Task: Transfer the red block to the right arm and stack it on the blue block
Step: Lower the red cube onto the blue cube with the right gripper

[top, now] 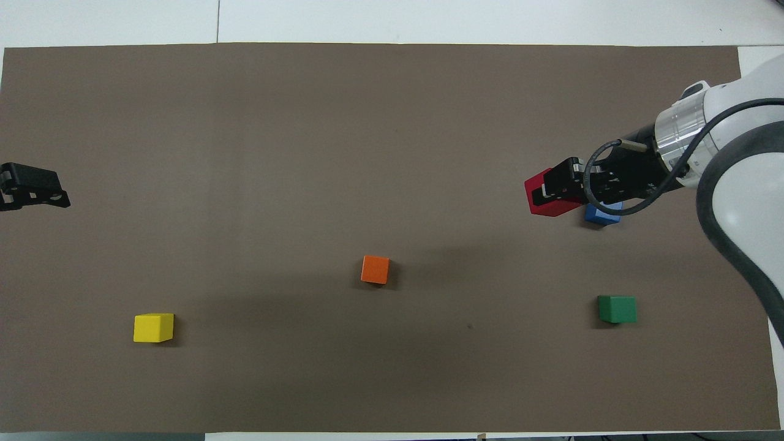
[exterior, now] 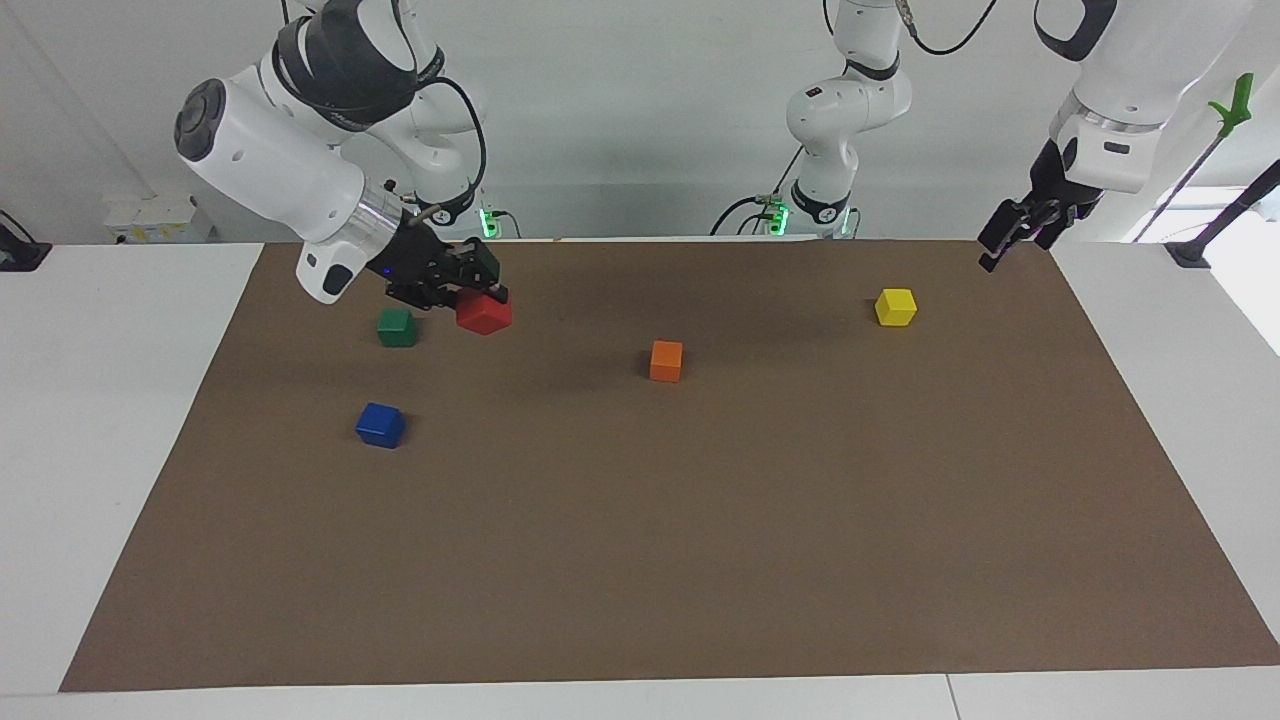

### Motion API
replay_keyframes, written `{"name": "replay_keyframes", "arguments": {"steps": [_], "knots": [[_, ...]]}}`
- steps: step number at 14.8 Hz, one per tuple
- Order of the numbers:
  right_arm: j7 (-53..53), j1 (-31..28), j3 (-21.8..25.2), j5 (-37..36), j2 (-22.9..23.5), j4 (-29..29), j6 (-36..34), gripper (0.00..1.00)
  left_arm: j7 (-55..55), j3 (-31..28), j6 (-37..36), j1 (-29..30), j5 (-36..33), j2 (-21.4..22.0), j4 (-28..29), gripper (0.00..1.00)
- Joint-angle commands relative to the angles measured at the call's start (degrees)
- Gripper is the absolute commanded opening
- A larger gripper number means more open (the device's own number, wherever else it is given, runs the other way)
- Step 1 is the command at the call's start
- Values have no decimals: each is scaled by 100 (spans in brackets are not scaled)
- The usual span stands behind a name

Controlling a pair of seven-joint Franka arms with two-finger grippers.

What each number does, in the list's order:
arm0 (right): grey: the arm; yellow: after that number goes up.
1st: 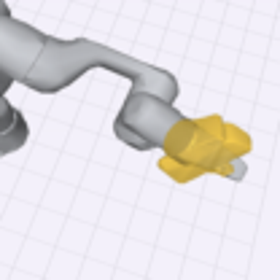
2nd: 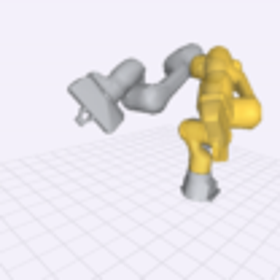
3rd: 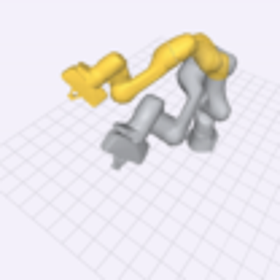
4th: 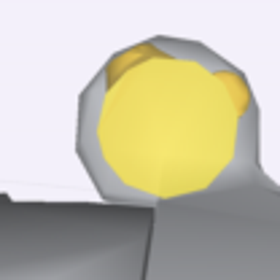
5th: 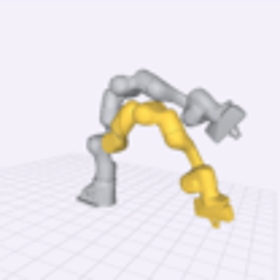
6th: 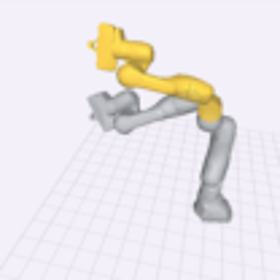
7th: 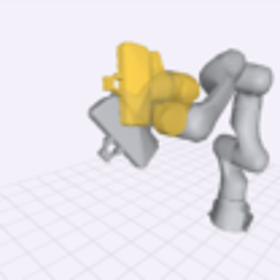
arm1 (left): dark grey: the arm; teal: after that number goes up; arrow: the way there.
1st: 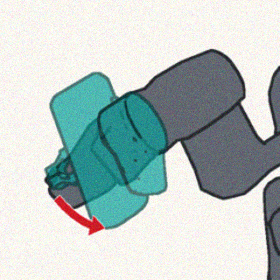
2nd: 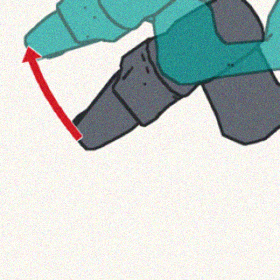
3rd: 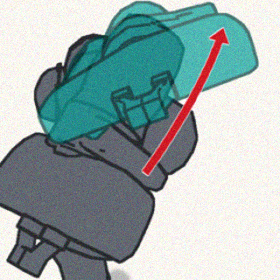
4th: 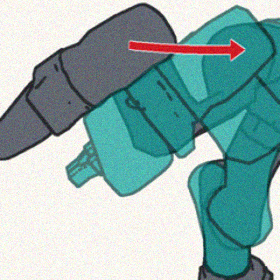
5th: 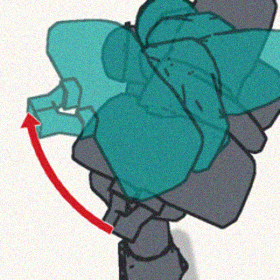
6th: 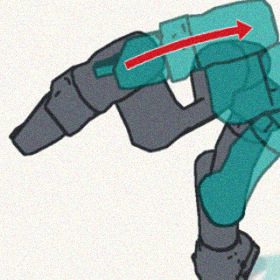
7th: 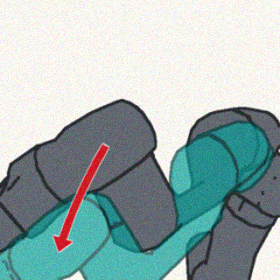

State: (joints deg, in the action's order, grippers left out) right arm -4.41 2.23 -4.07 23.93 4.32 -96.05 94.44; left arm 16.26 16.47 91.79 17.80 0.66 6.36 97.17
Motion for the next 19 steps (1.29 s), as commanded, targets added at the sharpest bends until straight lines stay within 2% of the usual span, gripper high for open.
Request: {"name": "replay_keyframes", "arguments": {"steps": [1, 3, 6, 8, 11, 15, 17, 19], "knots": [[-314, 102, -59, -1150, -45, 60, 57, 0, -158, 14, 41, 13, -127, -56, -23, 100], [-543, 102, -59, -1723, -80, -45, 48, 0, -158, 23, -46, -31, -127, -56, -23, 100], [-911, 102, -76, -2462, -246, -501, 283, 0, -158, 14, -82, -75, -119, -82, -40, 100], [-1035, 93, -77, -2709, -439, -1185, 949, 0, -149, -12, -170, -171, -127, -336, -127, 100], [-1281, 49, -77, -3087, -721, -2275, 2154, 0, -158, -757, -118, -917, -58, -372, -190, 100], [-1265, -135, -68, -3325, -1011, -3418, 3446, 0, -158, -943, -135, -1199, -31, -504, -348, 100], [-1090, -327, -68, -3325, -1038, -3683, 3852, 0, -158, -1049, -152, -1296, -66, -678, -383, 100], [-555, -670, -59, -3325, -1038, -3894, 4291, 0, -149, -1425, -135, -1648, -48, -715, -436, 100]]}}
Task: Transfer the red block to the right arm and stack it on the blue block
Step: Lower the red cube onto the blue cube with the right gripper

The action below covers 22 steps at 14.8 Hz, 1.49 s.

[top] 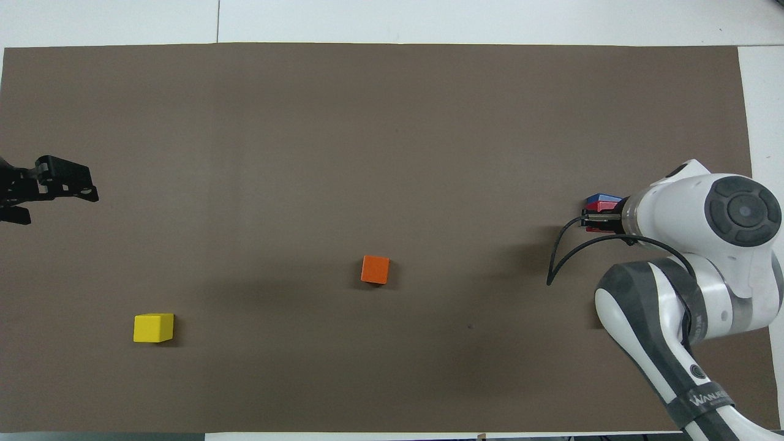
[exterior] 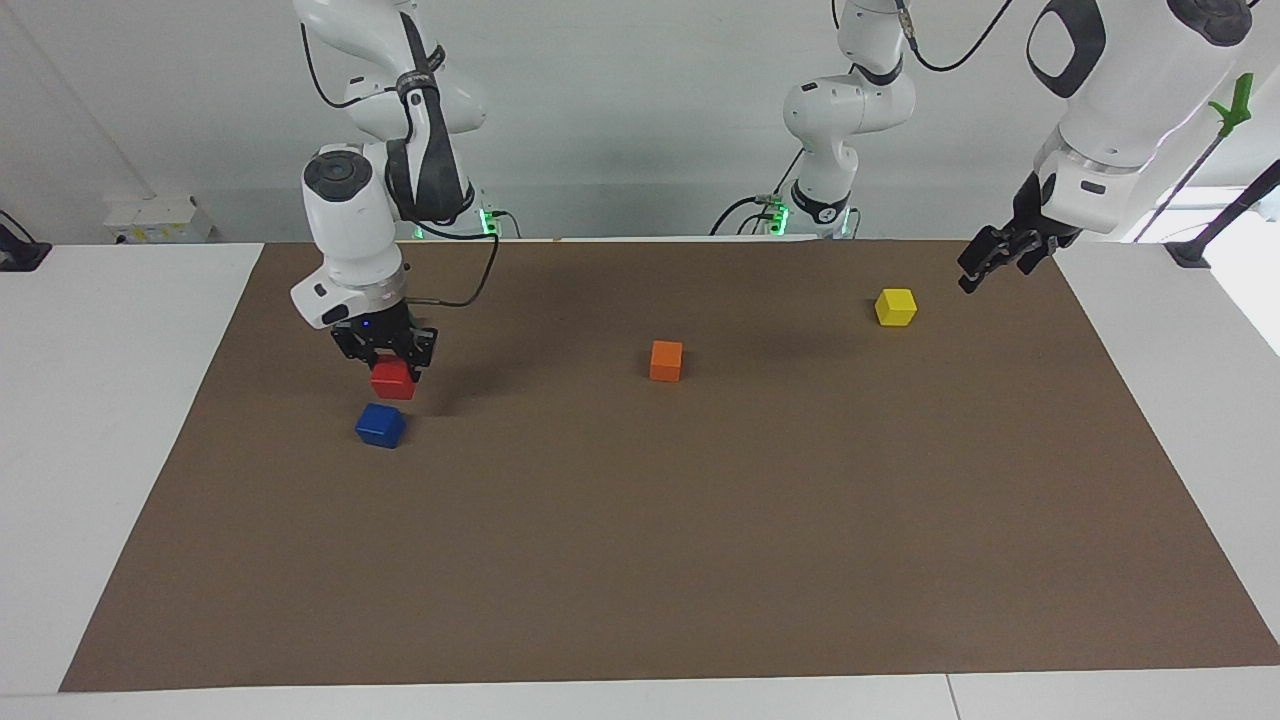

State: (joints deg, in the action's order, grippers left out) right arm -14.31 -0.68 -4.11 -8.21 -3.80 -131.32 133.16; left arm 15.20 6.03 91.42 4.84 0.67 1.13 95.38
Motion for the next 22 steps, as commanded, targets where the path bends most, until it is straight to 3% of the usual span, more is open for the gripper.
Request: {"name": "replay_keyframes", "arguments": {"steps": [1, 5, 11, 16, 20, 22], "knots": [[603, -511, -63, -111, -235, -455, 604, 0, -43, -287, -176, -317, -32, -157, -256, 100], [44, -583, -54, -14, 115, -368, 859, 0, -113, -67, -441, -62, -32, 106, -64, 100], [-159, -556, -54, -14, 502, -254, 1352, 0, -280, -102, -265, -150, -24, 115, -19, 100], [-291, -547, -63, -5, 538, -193, 1300, 0, -263, -84, -256, -158, -32, 124, -19, 100], [-248, -556, -72, 214, 617, 194, 791, 0, -359, -58, -239, -158, -32, 133, -71, 100], [-213, -547, -72, 433, 678, 203, 729, 0, -980, -32, -238, -167, -32, 107, -98, 100]]}}
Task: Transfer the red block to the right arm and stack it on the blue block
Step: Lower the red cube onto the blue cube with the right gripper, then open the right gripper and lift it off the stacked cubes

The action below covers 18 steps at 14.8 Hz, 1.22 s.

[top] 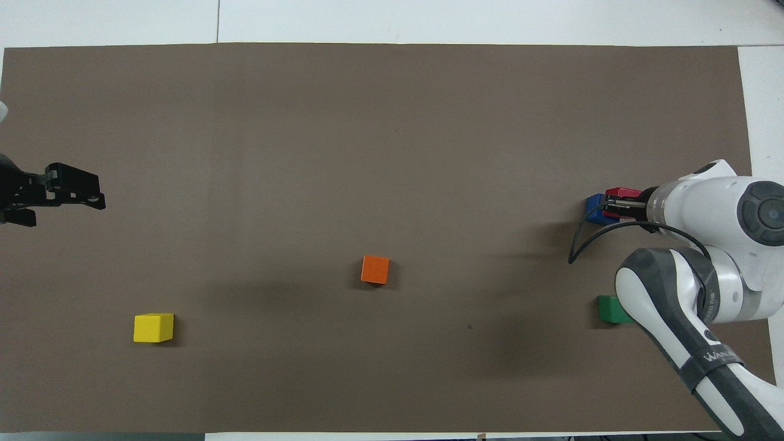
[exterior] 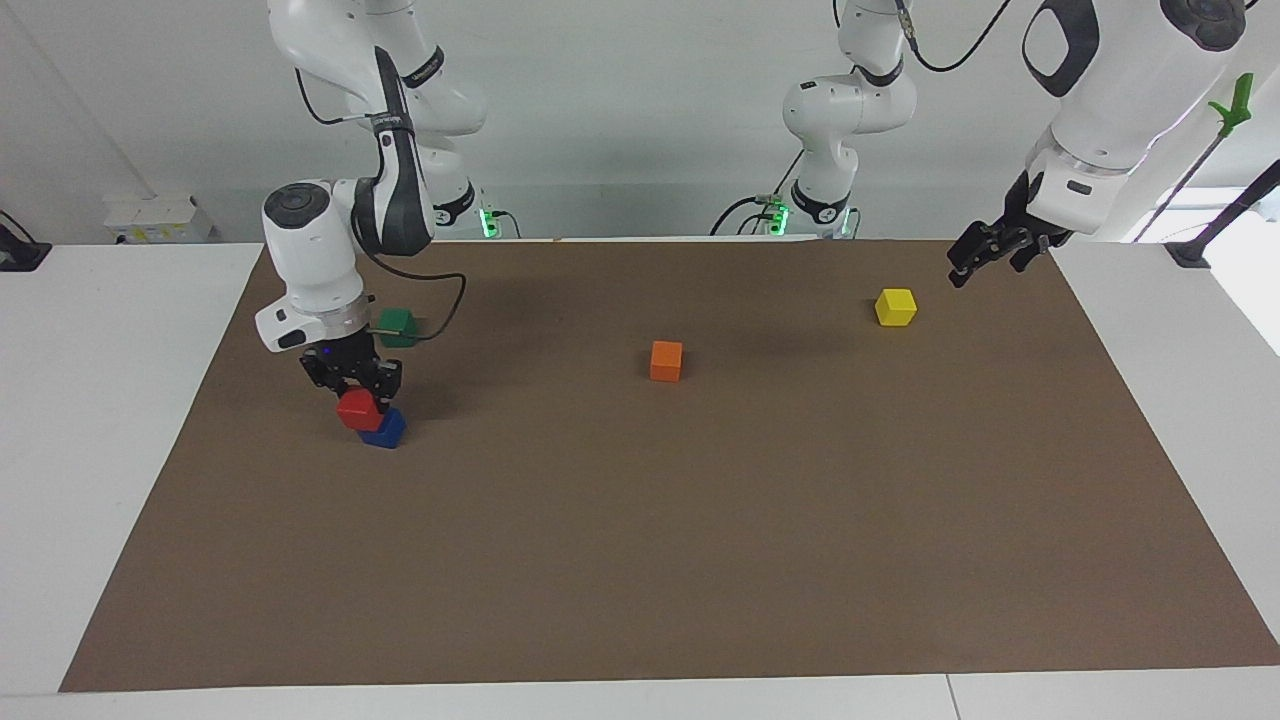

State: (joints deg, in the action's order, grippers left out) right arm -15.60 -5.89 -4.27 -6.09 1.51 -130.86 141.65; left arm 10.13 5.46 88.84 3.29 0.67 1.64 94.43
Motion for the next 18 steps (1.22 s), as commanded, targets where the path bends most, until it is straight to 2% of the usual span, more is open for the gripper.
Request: {"name": "replay_keyframes", "arguments": {"steps": [1, 8, 9, 10, 11, 12, 16, 18], "knots": [[-5, -35, -56, 239, 191, 166, -120, 0, -555, 34, 55, -48, -24, 64, -3, 100], [154, -35, -56, 274, 209, 201, -252, 0, -732, 25, 266, -57, -50, 91, 67, 100], [145, -35, -56, 275, 209, 210, -252, 19, -732, 25, 266, -92, -50, 91, 67, 100], [154, -35, -56, 275, 209, 210, -243, 48, -723, 25, 266, -127, -50, 91, 76, 100], [154, -35, -56, 275, 209, 227, -243, 89, -723, 25, 266, -127, -50, 91, 76, 100], [154, -35, -56, 275, 218, 245, -243, 100, -723, 25, 257, -127, -50, 91, 76, 100], [145, -27, -56, 275, 244, 376, -409, 100, -671, 25, 257, -127, -41, 100, 76, 100], [145, -27, -56, 275, 270, 639, -760, 100, -679, 25, 257, -127, -41, 100, 93, 100]]}}
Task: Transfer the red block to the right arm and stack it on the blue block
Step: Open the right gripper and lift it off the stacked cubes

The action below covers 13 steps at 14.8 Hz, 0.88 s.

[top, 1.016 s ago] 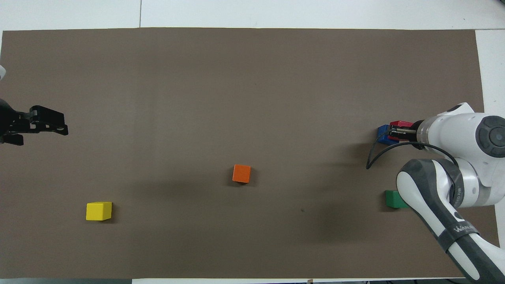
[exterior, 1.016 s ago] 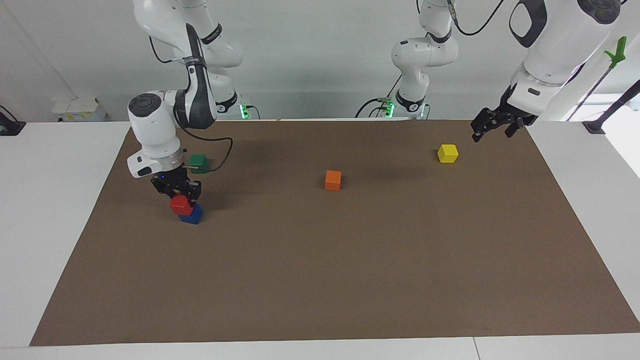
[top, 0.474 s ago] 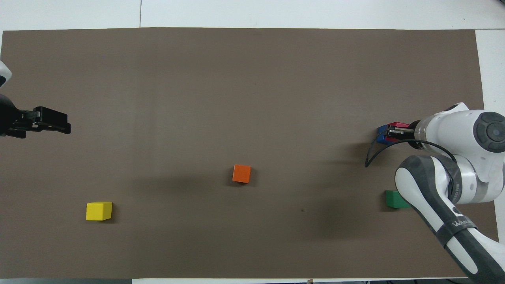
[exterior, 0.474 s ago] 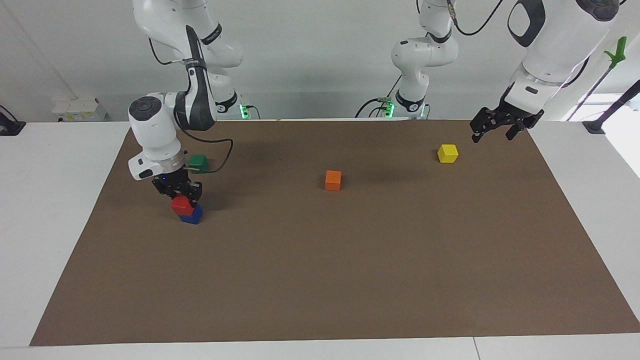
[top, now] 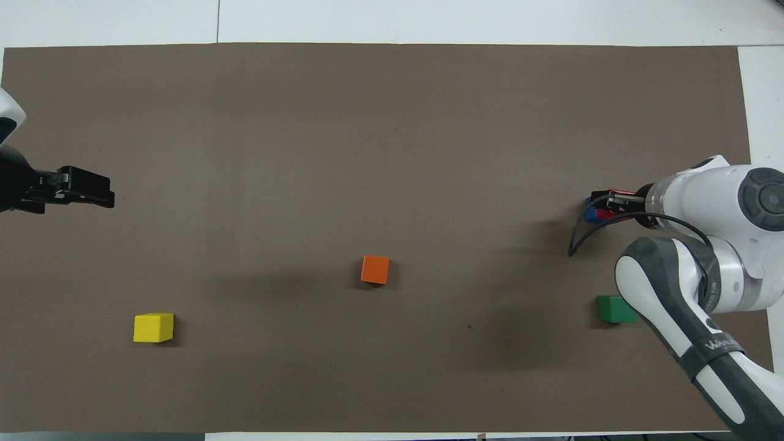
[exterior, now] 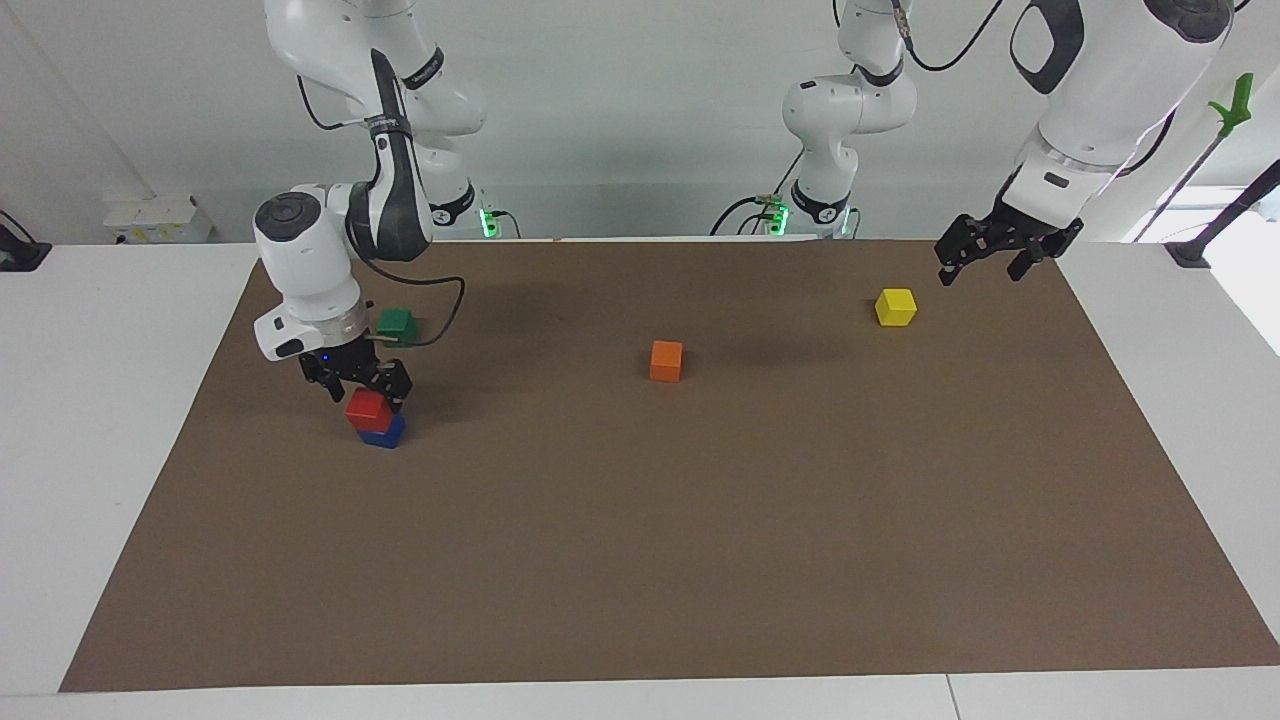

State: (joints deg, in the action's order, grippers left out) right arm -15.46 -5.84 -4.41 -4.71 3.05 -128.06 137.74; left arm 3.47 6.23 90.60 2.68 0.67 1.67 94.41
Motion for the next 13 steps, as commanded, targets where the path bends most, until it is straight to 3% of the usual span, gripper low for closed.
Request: {"name": "replay_keyframes", "arguments": {"steps": [1, 6, 9, 13], "knots": [[157, -22, -43, 120, 117, 543, -614, 100, -13, -52, 81, -65, -41, 97, 95, 100], [1052, -22, -34, 120, -163, 1721, -2152, 100, -13, -52, 99, -65, -41, 106, 95, 100], [1115, -31, -43, 128, -357, 2248, -2785, 100, -13, -52, 99, -65, -41, 97, 95, 100], [1167, -13, -60, 364, -393, 3188, -4190, 100, -13, -52, 99, -39, -41, 97, 95, 100]]}}
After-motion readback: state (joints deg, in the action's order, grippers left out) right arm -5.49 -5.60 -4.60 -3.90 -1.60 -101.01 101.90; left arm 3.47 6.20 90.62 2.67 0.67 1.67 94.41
